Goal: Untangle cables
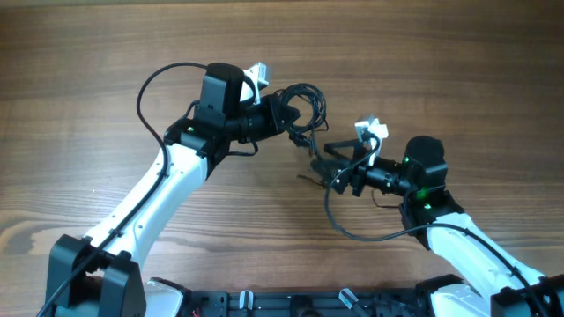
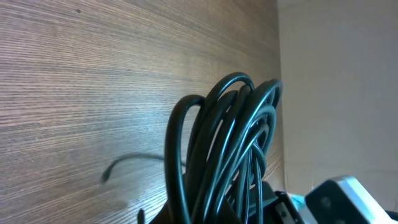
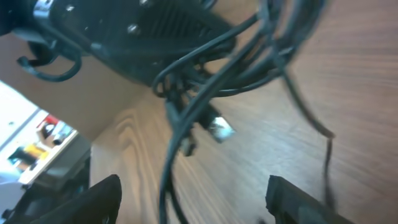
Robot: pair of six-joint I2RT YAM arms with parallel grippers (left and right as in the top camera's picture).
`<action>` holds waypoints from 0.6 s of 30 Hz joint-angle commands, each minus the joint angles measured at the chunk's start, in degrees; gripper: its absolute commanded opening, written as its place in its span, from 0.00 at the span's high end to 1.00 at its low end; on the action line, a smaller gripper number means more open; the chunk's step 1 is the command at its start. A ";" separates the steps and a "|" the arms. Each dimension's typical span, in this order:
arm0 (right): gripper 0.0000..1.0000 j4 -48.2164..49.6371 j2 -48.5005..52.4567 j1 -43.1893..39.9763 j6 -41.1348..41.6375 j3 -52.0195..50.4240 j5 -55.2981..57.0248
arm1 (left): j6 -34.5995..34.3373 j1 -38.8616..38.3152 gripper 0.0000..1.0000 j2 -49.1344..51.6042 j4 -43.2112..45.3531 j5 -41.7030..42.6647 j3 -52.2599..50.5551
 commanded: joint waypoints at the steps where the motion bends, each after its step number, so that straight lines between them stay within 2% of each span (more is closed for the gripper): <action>1: 0.23 -2.56 -3.91 -2.75 -1.62 0.70 2.10 | -0.50 1.14 0.96 -0.61 0.22 -0.33 0.07; 4: 0.21 -11.78 -12.63 -3.48 -3.21 0.70 3.74 | 0.07 2.40 0.96 -0.72 0.02 1.42 0.07; 7: 0.12 -26.16 -24.28 -3.48 -8.48 0.70 12.15 | 1.22 4.26 0.96 -1.01 -0.24 4.68 0.07; 10: 0.04 -34.67 -32.63 -3.45 -10.62 0.70 18.43 | 1.22 5.29 0.96 -1.36 -0.22 5.95 0.07; 13: 0.02 -34.97 -33.53 -2.58 -9.90 0.70 18.16 | 1.11 5.27 0.96 -1.44 -0.20 6.19 0.07; 18: 0.01 -30.27 -28.41 5.68 -9.94 0.70 21.70 | 0.33 5.27 0.96 -1.53 0.17 11.85 0.09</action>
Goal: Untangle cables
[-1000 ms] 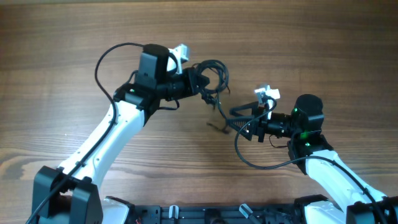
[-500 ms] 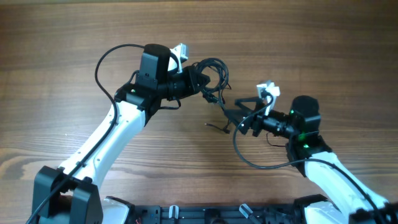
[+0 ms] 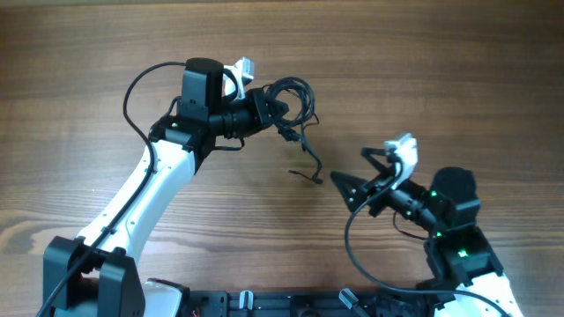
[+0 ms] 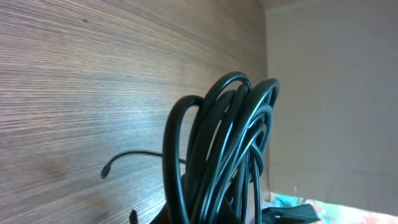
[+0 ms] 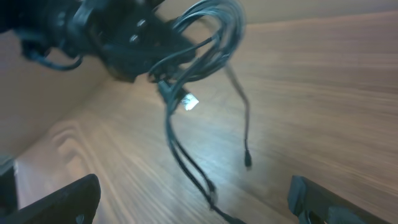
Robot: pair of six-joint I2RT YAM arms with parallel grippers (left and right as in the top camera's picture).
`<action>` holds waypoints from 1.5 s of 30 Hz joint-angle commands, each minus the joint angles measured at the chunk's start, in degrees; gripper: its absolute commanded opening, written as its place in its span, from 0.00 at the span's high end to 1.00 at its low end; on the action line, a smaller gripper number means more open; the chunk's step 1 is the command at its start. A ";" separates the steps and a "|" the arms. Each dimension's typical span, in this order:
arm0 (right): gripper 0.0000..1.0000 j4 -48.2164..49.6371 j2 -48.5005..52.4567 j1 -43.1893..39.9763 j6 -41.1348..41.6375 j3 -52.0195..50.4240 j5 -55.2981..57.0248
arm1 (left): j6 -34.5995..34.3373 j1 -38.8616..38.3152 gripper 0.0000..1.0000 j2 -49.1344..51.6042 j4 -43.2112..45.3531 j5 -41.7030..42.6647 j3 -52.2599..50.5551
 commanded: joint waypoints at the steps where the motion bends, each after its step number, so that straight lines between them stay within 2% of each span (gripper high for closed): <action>1: 0.00 4.59 4.63 6.14 -1.03 0.11 7.32 | -1.33 0.26 0.96 -1.51 -0.26 5.27 0.11; 4: 0.01 8.00 10.40 11.02 -0.96 0.11 17.62 | -5.40 0.26 0.96 -1.51 -0.44 5.29 0.11; 8: 0.01 13.62 17.18 12.87 -1.03 0.11 26.03 | -5.44 -0.44 0.96 -1.49 -4.74 5.90 0.09; 10: 0.01 14.78 18.01 12.85 -0.87 0.11 31.12 | -2.75 -0.76 0.96 -1.49 -7.78 5.88 0.09; 12: 0.01 14.97 17.94 12.85 -0.72 0.11 32.76 | 4.20 -0.70 0.96 -1.49 -10.23 5.90 0.09; 18: 0.01 15.28 18.01 12.85 -0.04 0.11 15.65 | 7.04 -0.85 0.96 -1.49 -5.18 10.21 0.09; 20: 0.02 16.57 18.01 12.85 -2.80 0.11 10.88 | 9.66 -0.87 0.96 -1.49 -5.25 11.26 0.09; 26: 0.08 15.47 17.14 10.93 -3.87 0.11 8.15 | 17.99 0.07 0.96 -1.49 -5.16 16.39 0.09; 27: 0.03 15.45 16.04 9.46 -3.89 0.11 3.45 | 18.99 1.03 0.96 -1.49 -5.20 16.41 0.09; 29: 0.00 15.13 13.64 6.38 -4.02 0.11 -5.31 | 19.02 2.64 0.96 -1.49 -5.20 16.39 0.09; 34: 0.00 13.79 11.45 -1.77 -5.33 0.11 -13.84 | 19.02 5.29 0.96 -1.49 -5.20 19.08 0.09; 36: 0.00 14.38 12.79 -2.05 -9.66 0.11 -17.99 | 19.02 5.25 0.96 -1.49 -5.22 22.49 0.09; 40: 0.01 18.97 16.83 -2.05 -10.54 0.11 -22.34 | 20.52 5.25 0.96 -1.49 -5.64 28.89 0.09; 43: 0.02 24.98 19.04 -2.05 -10.47 0.11 -24.74 | 20.48 5.25 0.96 -1.49 -6.43 29.51 0.09; 45: 0.07 27.45 20.35 -2.05 -10.49 0.11 -24.74 | 20.46 5.25 0.96 -1.49 -7.41 29.53 0.09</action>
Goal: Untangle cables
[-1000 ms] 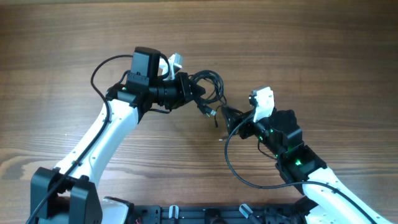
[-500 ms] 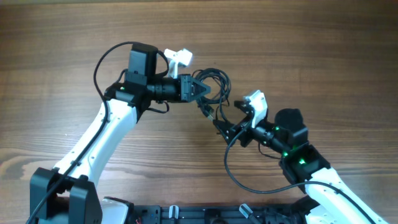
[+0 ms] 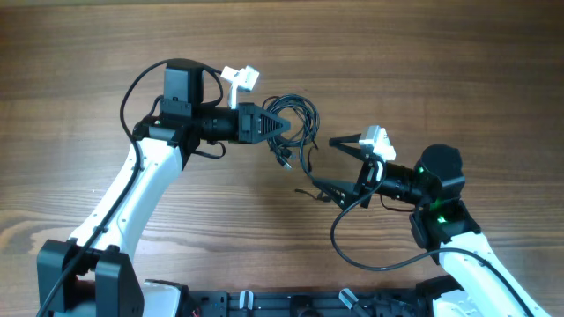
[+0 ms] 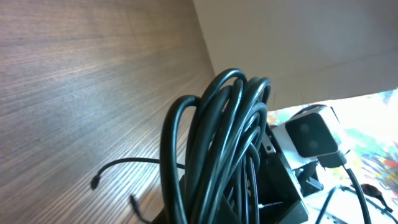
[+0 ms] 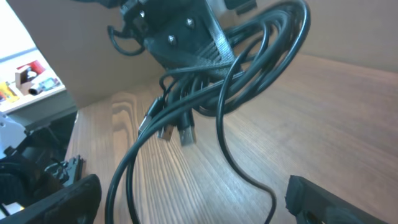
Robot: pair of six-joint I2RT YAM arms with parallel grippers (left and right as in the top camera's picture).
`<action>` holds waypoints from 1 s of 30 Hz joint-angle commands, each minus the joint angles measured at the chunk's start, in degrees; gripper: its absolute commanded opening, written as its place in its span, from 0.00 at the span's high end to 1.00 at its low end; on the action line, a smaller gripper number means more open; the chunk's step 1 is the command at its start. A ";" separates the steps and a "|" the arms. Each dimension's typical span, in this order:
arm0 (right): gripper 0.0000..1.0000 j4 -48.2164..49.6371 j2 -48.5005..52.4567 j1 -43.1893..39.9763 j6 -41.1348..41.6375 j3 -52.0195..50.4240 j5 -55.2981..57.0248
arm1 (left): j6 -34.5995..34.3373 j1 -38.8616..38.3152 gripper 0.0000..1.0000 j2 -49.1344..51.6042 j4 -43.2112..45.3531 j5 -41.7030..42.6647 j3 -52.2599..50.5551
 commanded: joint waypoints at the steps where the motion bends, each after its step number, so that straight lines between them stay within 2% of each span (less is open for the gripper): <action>1: 0.10 2.54 2.64 -0.13 -0.79 0.17 -3.80 | 1.36 0.00 0.96 -1.33 -0.83 3.13 0.09; 6: 0.18 7.89 8.35 -0.09 0.85 0.17 -12.92 | 1.16 -0.46 0.95 -1.33 -0.79 3.48 0.09; 9: 0.20 12.61 10.45 -0.09 6.58 0.17 -13.51 | 1.18 -1.57 0.90 -1.33 -0.17 3.41 0.09; 11: 0.26 14.62 10.73 -0.07 7.21 0.17 -13.49 | 1.16 -2.36 0.90 -1.33 -0.17 1.88 0.09; 12: 0.33 15.76 10.73 -0.07 7.96 0.17 -13.51 | 1.14 -2.54 0.90 -1.33 -0.17 -0.11 0.09; 14: 0.41 16.33 10.75 0.00 10.86 0.17 -13.42 | -1.75 -2.54 0.96 -1.33 0.57 -3.39 0.09; 15: 0.41 15.30 10.78 0.31 10.84 0.17 -11.85 | -2.95 -2.51 0.96 -1.33 1.66 -3.65 0.09; 16: 0.32 13.86 10.78 0.44 10.73 0.17 -9.55 | -5.11 -2.54 0.96 -1.33 3.85 -3.61 0.09; 19: 0.20 12.72 11.10 0.46 10.38 0.17 -3.48 | -6.40 -2.54 0.96 -1.33 6.36 -3.61 0.09; 23: 0.14 10.95 11.10 0.46 9.53 0.17 1.44 | -6.40 -2.60 0.96 -1.33 6.27 -0.09 0.09; 26: 0.18 11.15 11.10 0.46 8.48 0.17 1.40 | -6.38 -2.64 0.96 -1.33 6.32 3.39 0.09; 30: 0.34 12.33 11.10 0.46 8.50 0.17 0.07 | -6.38 -3.17 0.96 -1.33 6.32 3.50 0.09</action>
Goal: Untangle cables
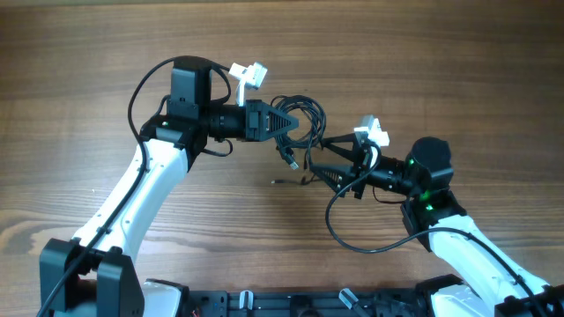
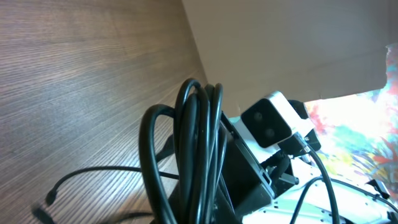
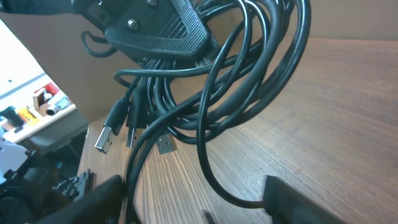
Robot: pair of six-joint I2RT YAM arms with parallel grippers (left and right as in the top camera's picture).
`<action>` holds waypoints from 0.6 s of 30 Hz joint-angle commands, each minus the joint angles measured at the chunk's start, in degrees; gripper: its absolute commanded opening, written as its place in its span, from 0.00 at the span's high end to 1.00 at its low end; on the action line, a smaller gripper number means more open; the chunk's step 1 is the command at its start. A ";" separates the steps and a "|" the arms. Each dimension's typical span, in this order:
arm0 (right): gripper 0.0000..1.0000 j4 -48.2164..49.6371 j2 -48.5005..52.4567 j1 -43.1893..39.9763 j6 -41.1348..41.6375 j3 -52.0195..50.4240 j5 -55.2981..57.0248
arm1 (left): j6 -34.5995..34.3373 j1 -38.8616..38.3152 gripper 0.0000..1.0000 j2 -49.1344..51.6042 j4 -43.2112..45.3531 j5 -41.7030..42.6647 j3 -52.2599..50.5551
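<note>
A coil of black cables (image 1: pixel 301 113) hangs off the table with my left gripper (image 1: pixel 285 124) shut on it; the coil (image 2: pixel 186 143) fills the left wrist view, where that gripper (image 2: pixel 200 211) is mostly hidden behind the strands. USB plugs (image 3: pixel 106 137) dangle below the coil (image 3: pixel 255 81). One thin end (image 1: pixel 278 181) lies on the wood. My right gripper (image 1: pixel 321 160) faces the bundle from the right, open. In the right wrist view it (image 3: pixel 193 196) has loose strands hanging between its wide-spread fingers (image 3: pixel 298 199), one loop touching the right finger.
Wooden table (image 1: pixel 458 62) all round. The right arm's own black lead (image 1: pixel 352 238) loops on the wood in front of it. The two arms' tips are very close together at mid-table.
My right gripper has moved left and slightly up, closer under the held coil, still open. The left gripper with the coil shifted slightly up and right. The coil now shows more edge-on.
First my right gripper was open right beside the coil held by the left. Then it stood back at the lower right while the left held the coil alone. Later it faced the coil again, open, and now loose strands hang between its fingers.
</note>
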 commanded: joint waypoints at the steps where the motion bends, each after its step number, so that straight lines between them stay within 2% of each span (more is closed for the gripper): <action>1: 0.36 1.53 0.76 0.17 -0.55 0.24 0.33 | -0.35 -1.40 0.96 -1.29 0.48 3.21 0.13; 3: 0.49 1.95 0.76 0.17 -0.55 0.24 -0.24 | -0.35 -2.45 0.96 -1.29 0.92 3.21 0.13; 4: 0.70 1.92 0.76 0.17 -0.55 0.24 -1.20 | -0.35 -2.80 0.96 -1.29 1.25 3.19 0.13; 6: 0.92 2.12 0.76 0.17 -0.44 0.24 -2.73 | -0.35 -2.78 0.96 -1.29 2.32 3.19 0.13; 7: 0.96 1.97 0.76 0.17 0.26 0.24 -2.69 | -0.33 -2.71 0.96 -1.29 2.95 3.15 0.13; 8: 0.96 1.92 0.76 0.13 2.29 0.24 -2.62 | -0.33 -2.62 0.96 -1.29 3.19 2.71 0.13; 12: 0.96 2.67 0.70 -0.59 12.61 0.24 -2.75 | 0.42 -2.27 0.96 -1.29 3.21 -10.84 0.13; 16: 0.96 5.88 0.70 -2.86 21.40 0.24 -9.27 | 7.15 -3.45 0.96 -1.29 2.93 -12.72 0.13; 18: 0.95 10.14 0.70 -4.42 28.96 0.24 -10.47 | 8.94 -3.93 0.96 -1.29 2.95 -12.72 0.13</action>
